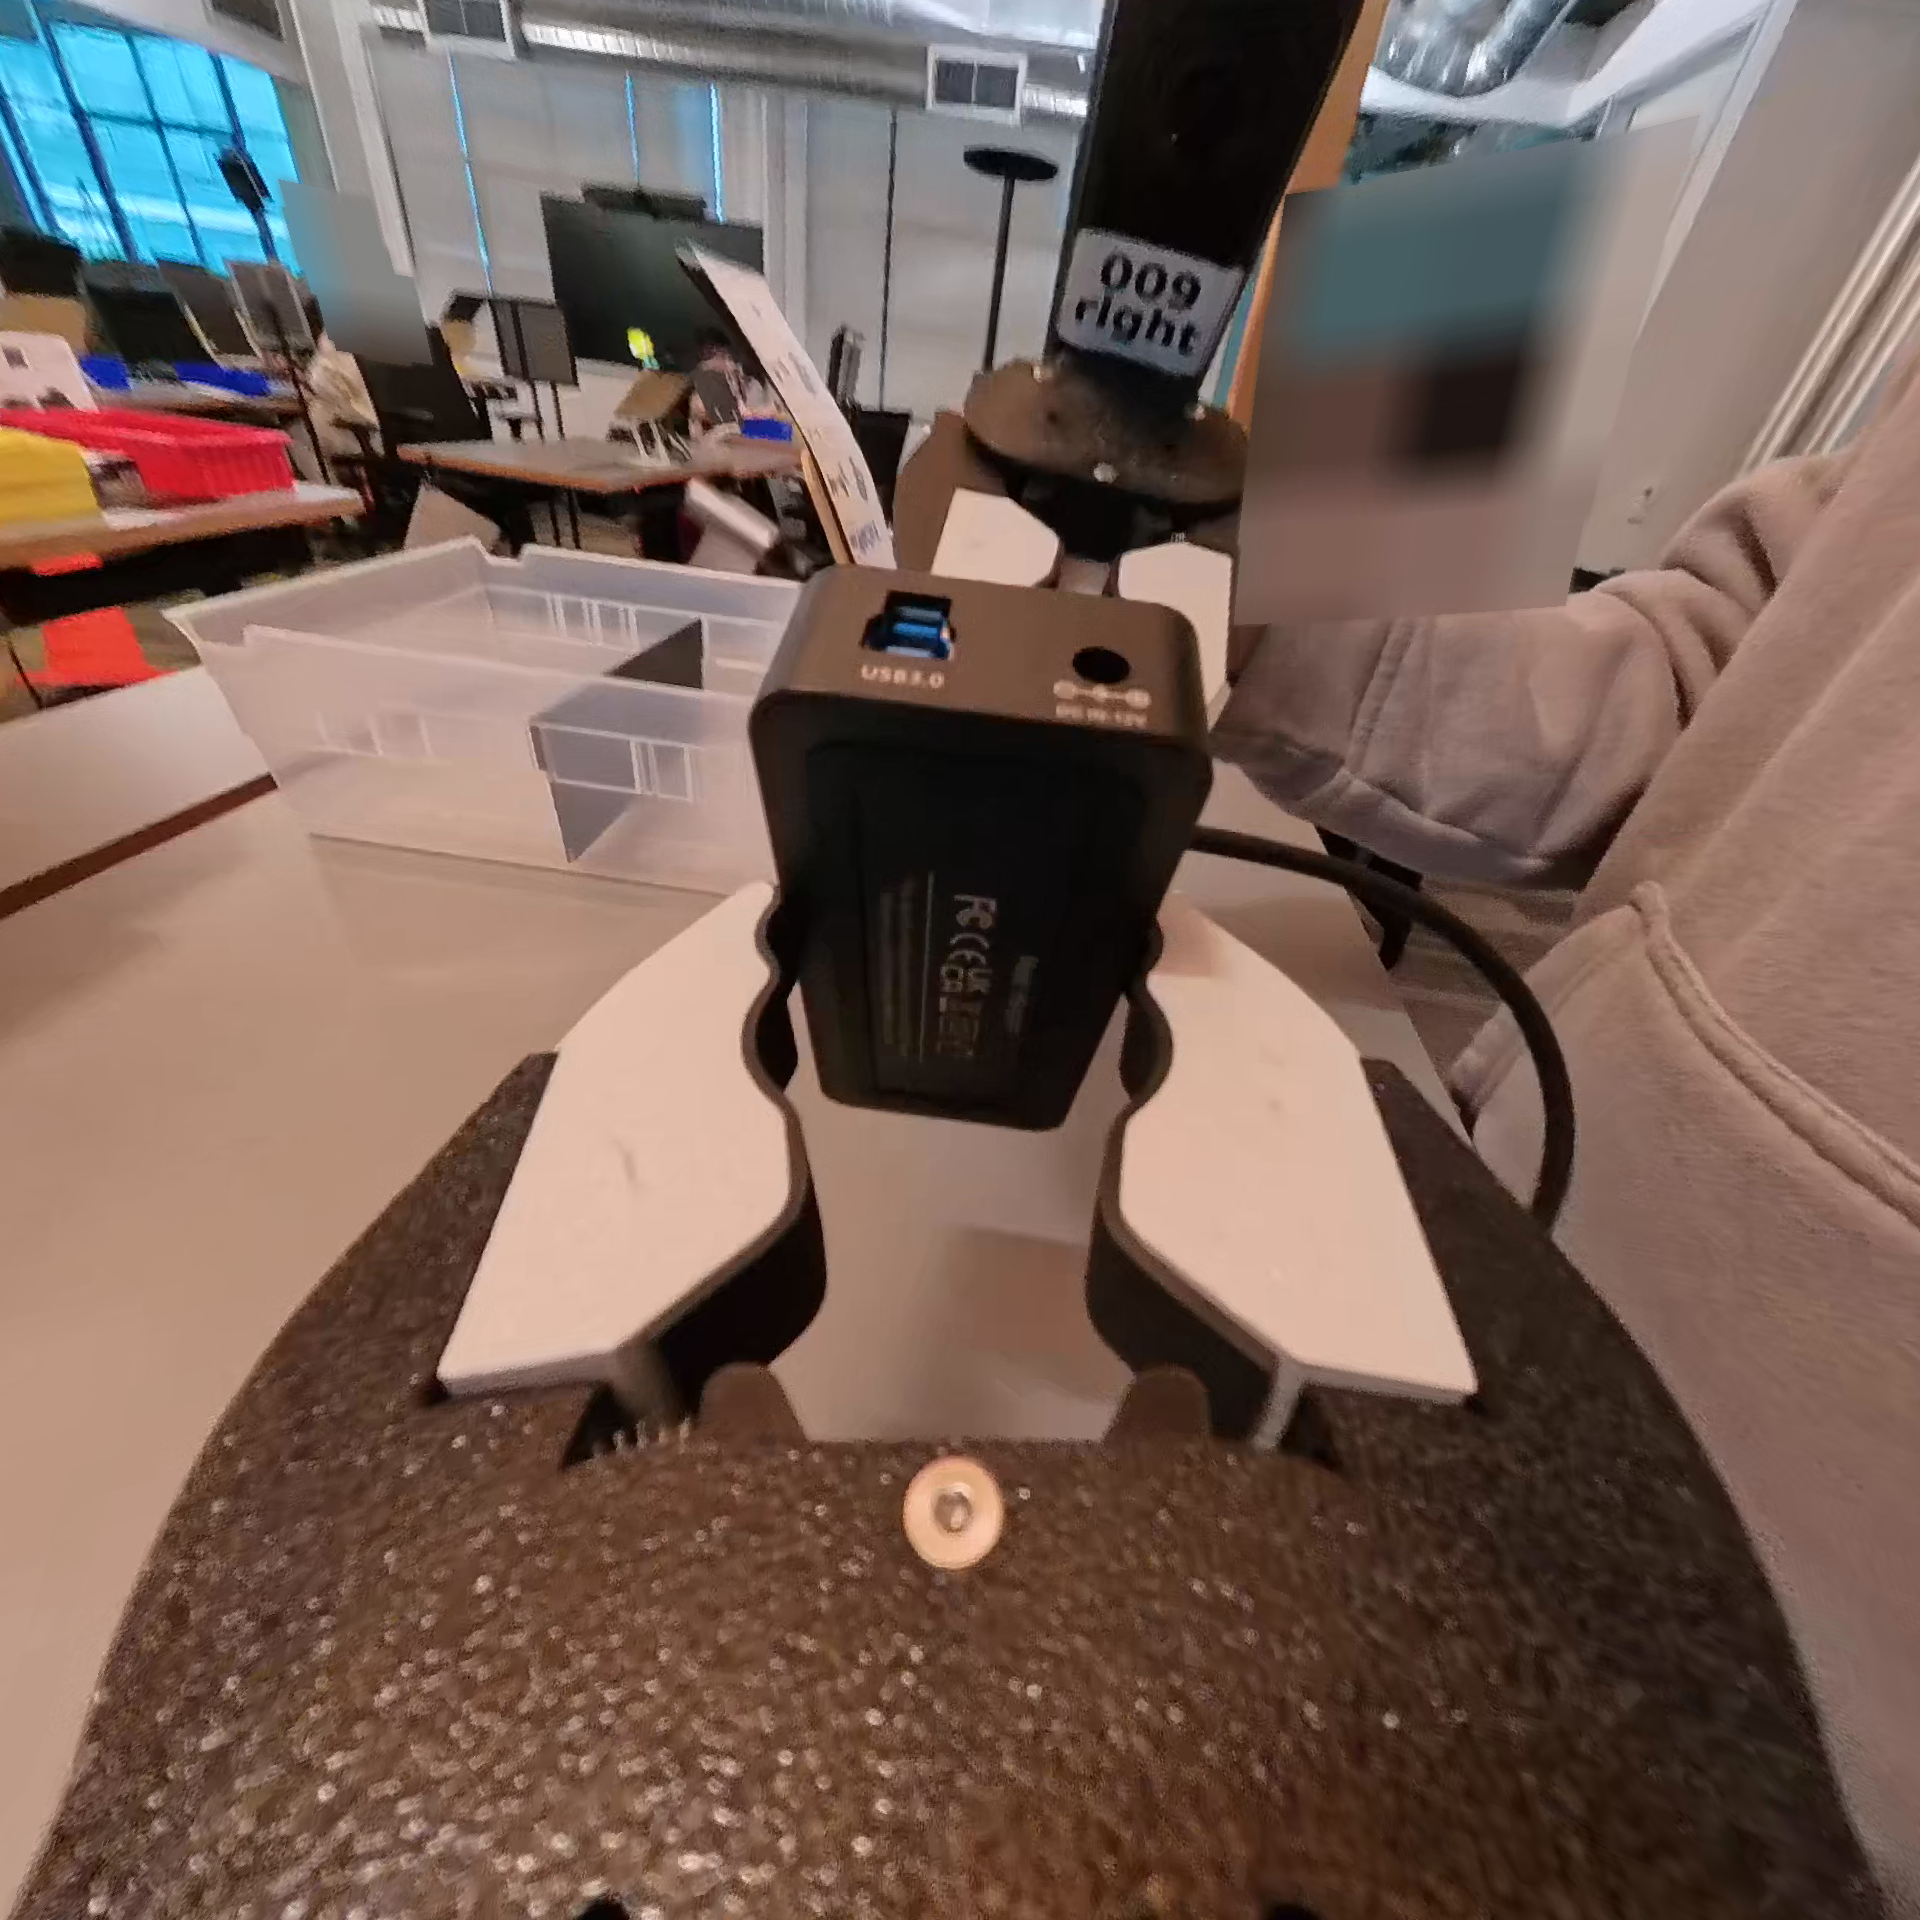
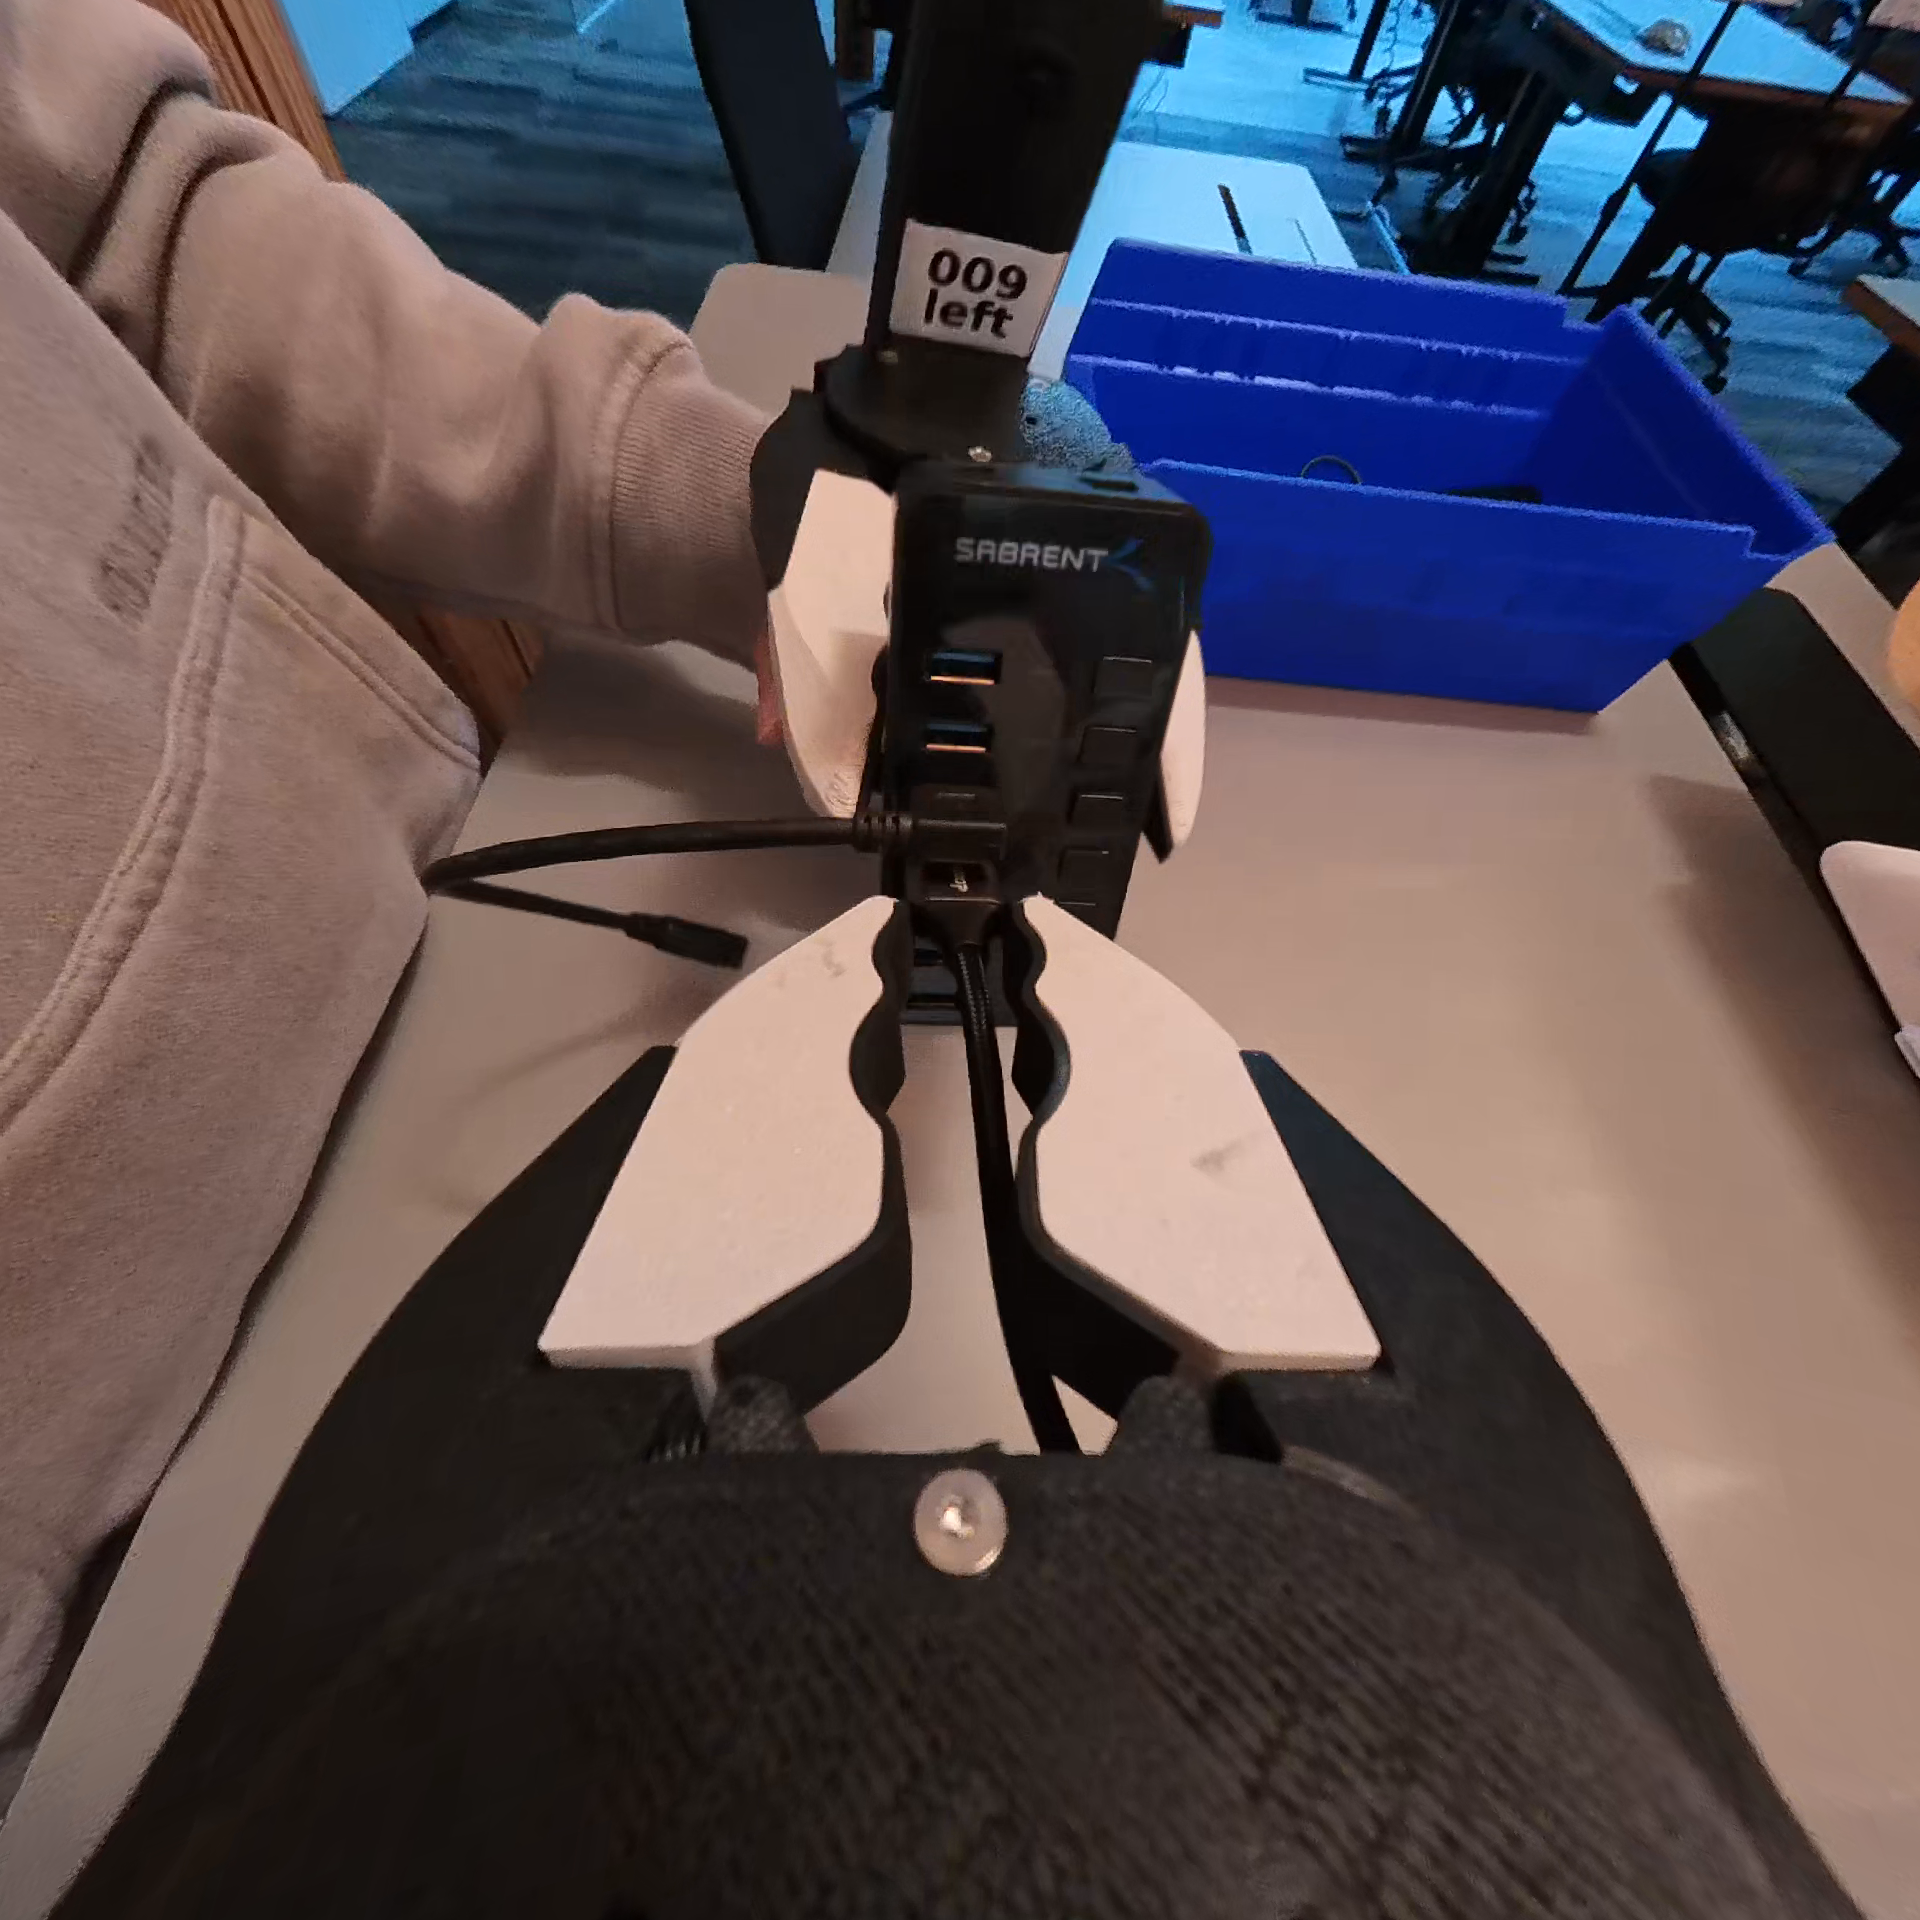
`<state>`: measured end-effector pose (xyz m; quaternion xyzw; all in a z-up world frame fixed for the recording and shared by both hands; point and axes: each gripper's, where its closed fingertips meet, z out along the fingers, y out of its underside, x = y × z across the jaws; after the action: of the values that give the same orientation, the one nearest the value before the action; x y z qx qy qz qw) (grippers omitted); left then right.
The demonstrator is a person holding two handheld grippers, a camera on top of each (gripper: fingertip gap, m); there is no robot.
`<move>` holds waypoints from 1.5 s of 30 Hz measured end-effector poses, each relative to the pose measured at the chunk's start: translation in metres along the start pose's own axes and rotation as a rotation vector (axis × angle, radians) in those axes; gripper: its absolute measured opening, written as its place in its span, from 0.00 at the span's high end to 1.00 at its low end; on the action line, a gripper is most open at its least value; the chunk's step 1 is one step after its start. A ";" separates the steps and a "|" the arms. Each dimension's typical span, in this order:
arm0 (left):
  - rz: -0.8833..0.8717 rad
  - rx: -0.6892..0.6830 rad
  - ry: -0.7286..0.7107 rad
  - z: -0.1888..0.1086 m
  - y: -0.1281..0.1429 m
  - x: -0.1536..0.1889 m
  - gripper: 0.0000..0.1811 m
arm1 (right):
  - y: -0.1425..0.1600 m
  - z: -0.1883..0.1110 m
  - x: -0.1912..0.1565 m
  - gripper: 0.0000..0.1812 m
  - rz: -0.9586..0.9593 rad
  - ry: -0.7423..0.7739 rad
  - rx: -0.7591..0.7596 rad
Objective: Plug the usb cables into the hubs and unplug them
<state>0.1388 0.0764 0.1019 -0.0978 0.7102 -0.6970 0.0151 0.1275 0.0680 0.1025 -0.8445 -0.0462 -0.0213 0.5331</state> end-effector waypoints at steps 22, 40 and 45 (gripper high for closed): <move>-0.035 0.020 -0.001 0.005 0.004 -0.002 0.67 | -0.005 0.005 0.003 0.90 0.247 0.024 0.193; -0.019 0.070 -0.166 -0.065 -0.016 -0.037 0.67 | -0.003 -0.065 0.023 0.91 0.312 0.022 0.166; 0.126 -0.006 -0.080 -0.032 -0.046 -0.022 0.67 | -0.048 -0.095 0.054 0.91 0.149 0.192 0.132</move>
<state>0.1609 0.1111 0.1457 -0.0805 0.7158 -0.6882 0.0872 0.1775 0.0057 0.1912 -0.8029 0.0667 -0.0592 0.5894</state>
